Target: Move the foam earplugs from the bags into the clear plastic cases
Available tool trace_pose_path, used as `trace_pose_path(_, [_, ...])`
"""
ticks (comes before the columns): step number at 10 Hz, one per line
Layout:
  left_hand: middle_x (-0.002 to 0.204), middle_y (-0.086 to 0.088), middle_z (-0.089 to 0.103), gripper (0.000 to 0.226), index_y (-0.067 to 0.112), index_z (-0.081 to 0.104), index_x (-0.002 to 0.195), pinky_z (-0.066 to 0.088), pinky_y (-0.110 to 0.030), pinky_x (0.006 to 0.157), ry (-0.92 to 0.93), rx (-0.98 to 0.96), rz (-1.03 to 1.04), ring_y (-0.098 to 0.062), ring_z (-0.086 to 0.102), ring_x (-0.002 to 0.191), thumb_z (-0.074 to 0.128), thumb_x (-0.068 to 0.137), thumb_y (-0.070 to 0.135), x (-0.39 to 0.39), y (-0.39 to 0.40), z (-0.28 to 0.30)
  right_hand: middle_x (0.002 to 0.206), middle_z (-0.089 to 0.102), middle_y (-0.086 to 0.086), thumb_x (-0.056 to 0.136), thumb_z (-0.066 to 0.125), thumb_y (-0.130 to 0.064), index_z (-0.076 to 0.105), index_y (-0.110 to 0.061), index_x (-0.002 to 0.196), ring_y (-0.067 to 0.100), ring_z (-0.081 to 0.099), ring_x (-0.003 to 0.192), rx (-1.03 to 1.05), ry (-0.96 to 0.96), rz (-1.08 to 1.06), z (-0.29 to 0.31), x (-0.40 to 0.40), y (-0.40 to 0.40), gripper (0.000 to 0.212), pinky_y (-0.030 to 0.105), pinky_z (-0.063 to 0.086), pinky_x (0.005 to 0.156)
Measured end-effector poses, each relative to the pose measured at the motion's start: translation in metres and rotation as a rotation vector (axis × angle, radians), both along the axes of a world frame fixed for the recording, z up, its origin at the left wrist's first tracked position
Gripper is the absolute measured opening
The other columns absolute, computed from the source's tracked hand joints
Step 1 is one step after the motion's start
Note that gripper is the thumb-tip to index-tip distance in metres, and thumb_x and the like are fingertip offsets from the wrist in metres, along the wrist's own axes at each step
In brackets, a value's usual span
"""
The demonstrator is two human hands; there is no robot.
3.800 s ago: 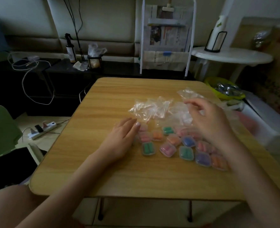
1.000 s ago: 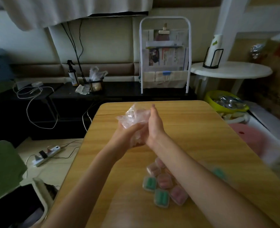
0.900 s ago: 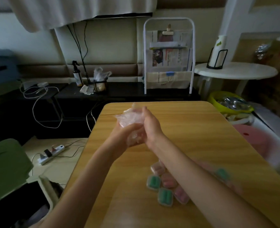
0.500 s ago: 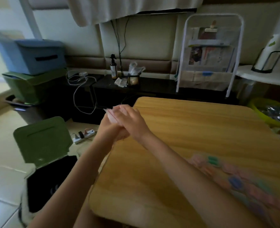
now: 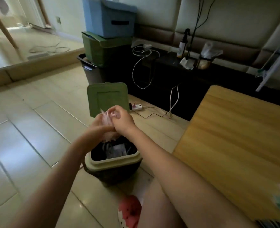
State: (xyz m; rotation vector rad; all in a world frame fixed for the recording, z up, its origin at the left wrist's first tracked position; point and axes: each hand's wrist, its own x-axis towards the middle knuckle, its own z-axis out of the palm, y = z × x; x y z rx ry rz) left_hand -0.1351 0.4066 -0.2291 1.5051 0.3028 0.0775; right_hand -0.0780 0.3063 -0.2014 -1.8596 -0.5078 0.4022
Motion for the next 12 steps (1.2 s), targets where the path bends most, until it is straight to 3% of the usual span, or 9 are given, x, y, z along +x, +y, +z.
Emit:
trace_pose_path(2, [0.09, -0.014, 0.064, 0.03, 0.007, 0.06, 0.096, 0.052, -0.029, 0.062, 0.019, -0.615, 0.237, -0.023, 0.064, 0.072, 0.038, 0.088, 0.025, 0.014, 0.02, -0.054, 0.094, 0.058, 0.001, 0.096, 0.046, -0.008, 0.057, -0.016, 0.094, 0.018, 0.056, 0.086, -0.044, 0.144, -0.155, -0.068, 0.015, 0.039, 0.014, 0.027, 0.048, 0.068])
trace_pose_path(3, [0.097, -0.017, 0.067, 0.045, 0.003, 0.061, 0.105, 0.052, -0.021, 0.059, 0.091, -0.48, 0.327, -0.015, 0.065, 0.071, 0.028, 0.101, 0.034, 0.041, 0.014, -0.079, 0.097, 0.06, 0.004, 0.095, 0.047, -0.009, 0.054, -0.018, 0.091, 0.021, 0.06, 0.084, -0.094, 0.173, -0.257, -0.098, 0.026, 0.048, 0.011, 0.029, 0.051, 0.063])
trace_pose_path(4, [0.115, -0.011, 0.063, 0.047, 0.008, 0.056, 0.123, 0.051, -0.031, 0.083, 0.24, -0.174, 0.327, -0.02, 0.062, 0.098, 0.033, 0.098, 0.04, 0.062, 0.019, -0.106, 0.107, 0.061, 0.009, 0.093, 0.046, -0.011, 0.054, -0.02, 0.09, 0.028, 0.061, 0.093, -0.181, 0.154, -0.324, -0.122, 0.037, 0.055, 0.013, 0.037, 0.055, 0.076])
trace_pose_path(5, [0.15, 0.001, 0.036, 0.059, 0.025, 0.034, 0.145, 0.02, -0.054, 0.114, 0.258, 0.223, 0.185, -0.019, 0.03, 0.14, 0.034, 0.09, 0.046, 0.069, 0.036, -0.13, 0.117, 0.06, 0.007, 0.096, 0.045, -0.013, 0.057, -0.019, 0.1, 0.027, 0.059, 0.102, -0.21, 0.211, -0.334, -0.135, 0.045, 0.059, 0.014, 0.037, 0.052, 0.085])
trace_pose_path(7, [0.15, -0.008, 0.036, 0.053, 0.02, 0.03, 0.148, 0.034, -0.033, 0.11, 0.16, 0.136, 0.283, -0.018, 0.036, 0.136, 0.045, 0.098, 0.01, 0.066, 0.042, -0.138, 0.147, 0.035, 0.006, 0.094, 0.057, -0.027, 0.052, -0.028, 0.13, 0.033, 0.028, 0.137, -0.456, 0.081, -0.268, -0.152, 0.054, 0.059, 0.036, 0.059, 0.032, 0.107])
trace_pose_path(9, [0.142, -0.007, 0.048, 0.043, 0.012, 0.041, 0.142, 0.042, -0.014, 0.08, 0.133, 0.23, 0.322, -0.022, 0.055, 0.118, 0.035, 0.101, 0.005, 0.059, 0.042, -0.134, 0.12, 0.06, 0.006, 0.099, 0.046, -0.016, 0.058, -0.016, 0.119, 0.027, 0.057, 0.105, -0.38, 0.182, -0.419, -0.139, 0.053, 0.054, 0.024, 0.039, 0.045, 0.091])
trace_pose_path(10, [0.136, -0.006, 0.052, 0.05, 0.011, 0.045, 0.14, 0.041, -0.004, 0.061, 0.097, 0.272, 0.393, -0.011, 0.062, 0.094, 0.033, 0.094, -0.007, 0.051, 0.046, -0.121, 0.106, 0.059, 0.007, 0.095, 0.036, 0.0, 0.06, -0.01, 0.107, 0.022, 0.052, 0.087, -0.244, 0.216, -0.563, -0.12, 0.045, 0.054, 0.029, 0.029, 0.04, 0.071])
trace_pose_path(11, [0.134, -0.007, 0.053, 0.077, 0.011, 0.045, 0.14, 0.041, -0.006, 0.082, 0.04, 0.309, 0.416, -0.013, 0.055, 0.117, 0.03, 0.074, -0.024, 0.039, 0.046, -0.097, 0.101, 0.059, 0.006, 0.089, 0.029, 0.009, 0.056, -0.012, 0.101, 0.023, 0.058, 0.09, 0.041, 0.267, -0.616, -0.088, 0.023, 0.059, 0.037, 0.025, 0.044, 0.067])
trace_pose_path(12, [0.144, -0.008, 0.044, 0.086, 0.021, 0.044, 0.141, 0.04, -0.026, 0.104, -0.1, 0.403, 0.457, -0.016, 0.041, 0.133, 0.034, 0.068, -0.024, 0.025, 0.043, -0.064, 0.11, 0.057, 0.003, 0.087, 0.027, 0.014, 0.055, -0.015, 0.106, 0.018, 0.058, 0.103, 0.264, 0.117, -0.571, -0.048, -0.009, 0.046, 0.045, 0.016, 0.042, 0.071])
